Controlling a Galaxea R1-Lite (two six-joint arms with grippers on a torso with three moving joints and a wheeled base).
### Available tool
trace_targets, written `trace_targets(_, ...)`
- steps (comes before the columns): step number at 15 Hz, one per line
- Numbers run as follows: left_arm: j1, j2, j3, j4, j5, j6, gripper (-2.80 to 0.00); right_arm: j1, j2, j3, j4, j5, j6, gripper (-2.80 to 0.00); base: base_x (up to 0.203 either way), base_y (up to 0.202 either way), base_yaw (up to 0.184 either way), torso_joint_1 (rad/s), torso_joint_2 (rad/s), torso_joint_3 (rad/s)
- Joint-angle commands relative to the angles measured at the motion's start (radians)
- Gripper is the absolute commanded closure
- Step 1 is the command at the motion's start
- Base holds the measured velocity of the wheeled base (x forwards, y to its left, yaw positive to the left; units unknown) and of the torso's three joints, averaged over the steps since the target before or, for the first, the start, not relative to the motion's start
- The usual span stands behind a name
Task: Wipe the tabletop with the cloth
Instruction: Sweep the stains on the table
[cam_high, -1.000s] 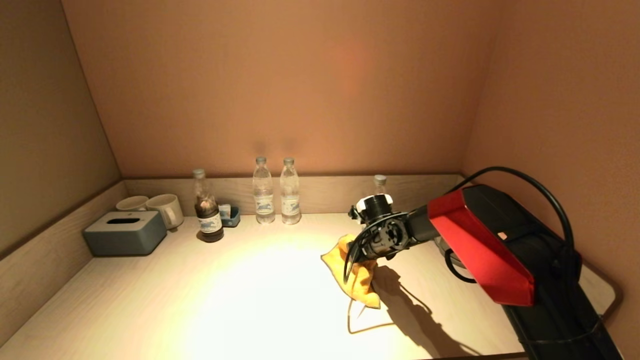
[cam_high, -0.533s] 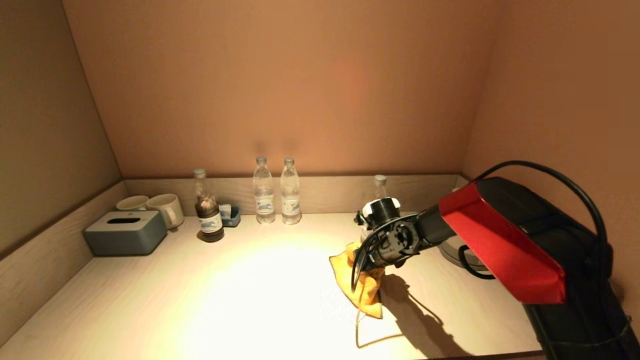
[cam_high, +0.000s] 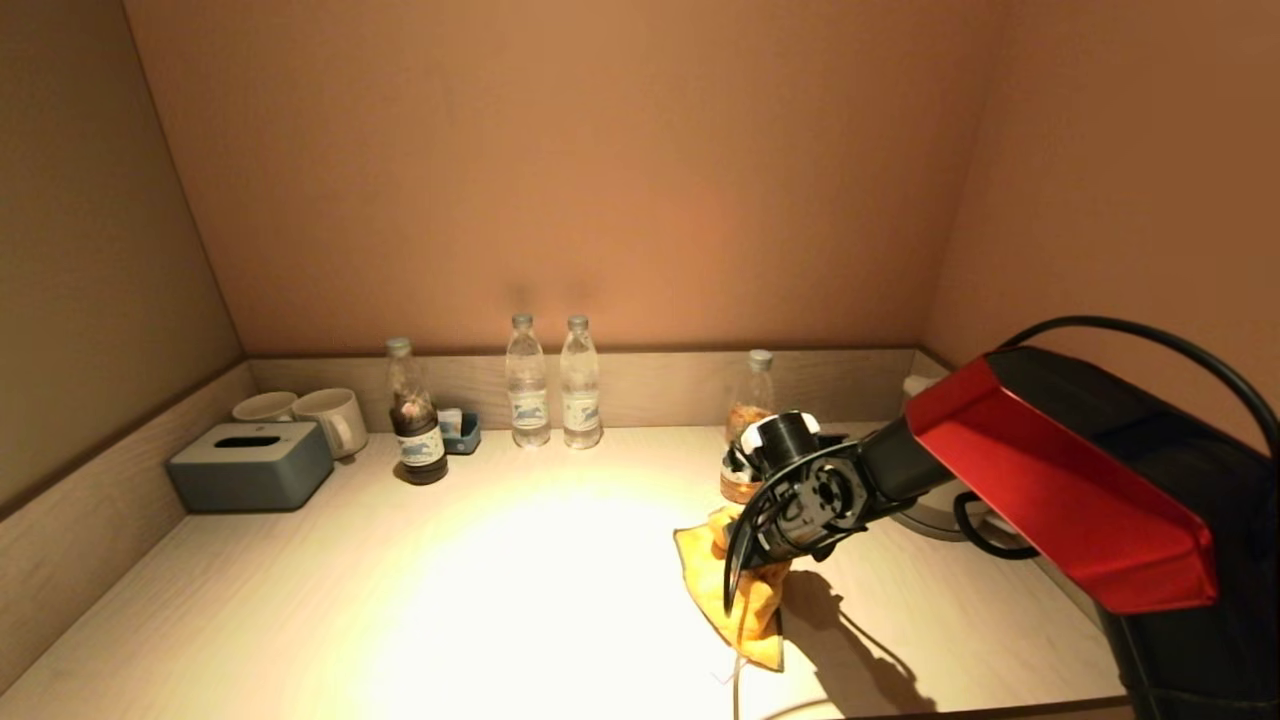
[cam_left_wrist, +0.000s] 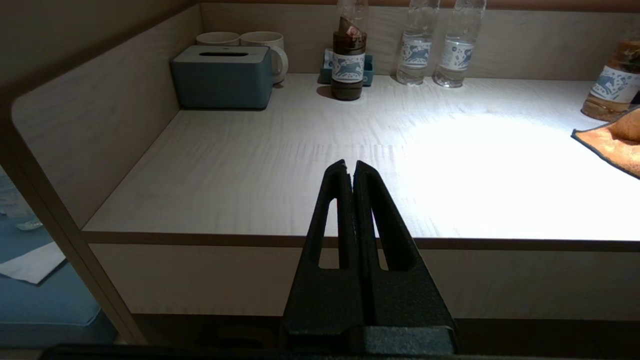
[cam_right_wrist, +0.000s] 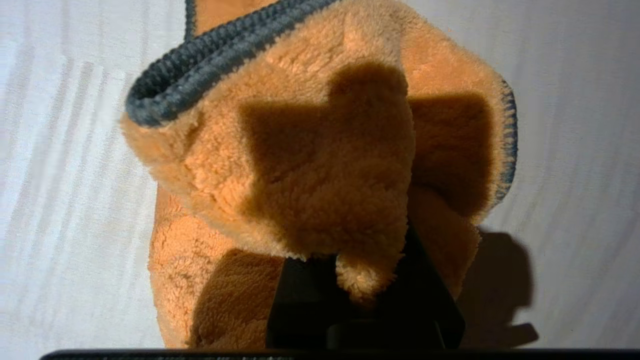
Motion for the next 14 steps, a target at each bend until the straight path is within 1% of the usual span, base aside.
trace_targets(1, 0.000, 0.000, 0.000, 0.000, 0.001, -0.001, 0.00, 0.038, 0.015, -0.007, 0.002, 0.002, -0.001, 0.00, 0.000, 0.000, 0.000, 0.000, 0.00, 0.000)
trace_targets(2, 0.000, 0.000, 0.000, 0.000, 0.001, -0.001, 0.00, 0.038, 0.015, -0.007, 0.002, 0.002, 0.000, 0.00, 0.000, 0.000, 0.000, 0.000, 0.00, 0.000)
trace_targets(6, 0.000, 0.000, 0.000, -0.001, 0.001, -0.001, 0.00, 0.137, 0.119, -0.133, 0.013, 0.001, 0.008, 0.00, 0.000, 0.000, 0.000, 0.000, 0.00, 0.000)
trace_targets(10, 0.000, 0.000, 0.000, 0.000, 0.001, -0.001, 0.00, 0.194, 0.148, -0.206, 0.019, 0.000, 0.009, 0.00, 0.000, 0.000, 0.000, 0.000, 0.00, 0.000)
trace_targets(11, 0.000, 0.000, 0.000, -0.001, 0.001, -0.001, 0.00, 0.224, 0.163, -0.249, 0.028, 0.000, 0.010, 0.00, 0.000, 0.000, 0.000, 0.000, 0.00, 0.000)
trace_targets(14, 0.000, 0.000, 0.000, -0.001, 0.001, -0.001, 0.00, 0.270, 0.198, -0.352, 0.070, 0.000, 0.011, 0.00, 0.000, 0.000, 0.000, 0.000, 0.00, 0.000)
